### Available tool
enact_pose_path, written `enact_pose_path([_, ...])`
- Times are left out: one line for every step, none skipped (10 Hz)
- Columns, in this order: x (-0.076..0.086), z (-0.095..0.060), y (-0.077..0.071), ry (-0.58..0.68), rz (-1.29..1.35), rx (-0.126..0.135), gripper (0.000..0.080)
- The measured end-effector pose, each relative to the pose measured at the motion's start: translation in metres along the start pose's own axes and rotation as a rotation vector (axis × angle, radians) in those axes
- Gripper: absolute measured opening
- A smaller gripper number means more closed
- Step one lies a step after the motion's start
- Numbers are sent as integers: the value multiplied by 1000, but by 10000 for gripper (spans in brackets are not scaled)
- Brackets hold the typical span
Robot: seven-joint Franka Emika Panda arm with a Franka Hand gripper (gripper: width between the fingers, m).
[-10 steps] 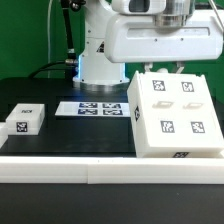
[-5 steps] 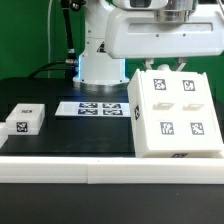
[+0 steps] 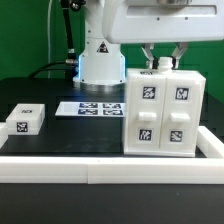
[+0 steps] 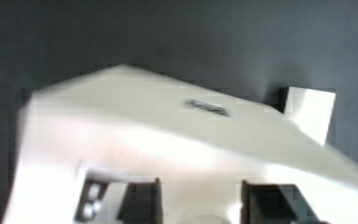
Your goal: Assemble cabinet
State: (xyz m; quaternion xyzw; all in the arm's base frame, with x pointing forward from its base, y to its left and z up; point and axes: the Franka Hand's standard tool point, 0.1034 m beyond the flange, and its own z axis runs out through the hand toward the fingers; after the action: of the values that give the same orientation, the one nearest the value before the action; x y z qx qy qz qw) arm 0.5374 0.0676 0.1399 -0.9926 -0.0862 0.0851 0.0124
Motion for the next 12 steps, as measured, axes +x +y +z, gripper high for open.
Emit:
enact_pose_path([0,0,0,0,0,0,213])
enact_pose_path([0,0,0,0,0,0,206])
enact_pose_path([1,2,-1,5,0,-1,201])
enact_pose_path([2,2,-2,16,-2,-2,201])
enact_pose_path([2,2,-2,16,-2,-2,201])
enact_pose_path([2,2,-2,16,-2,-2,207])
enact_pose_path([2,2,-2,16,-2,-2,207])
enact_pose_path([2,2,-2,16,-2,-2,400])
enact_pose_path([2,2,-2,16,-2,-2,400])
enact_pose_path([2,2,-2,16,-2,-2,584])
enact_pose_path([2,2,-2,16,-2,-2,713])
enact_pose_path([2,2,-2,16,-2,-2,713])
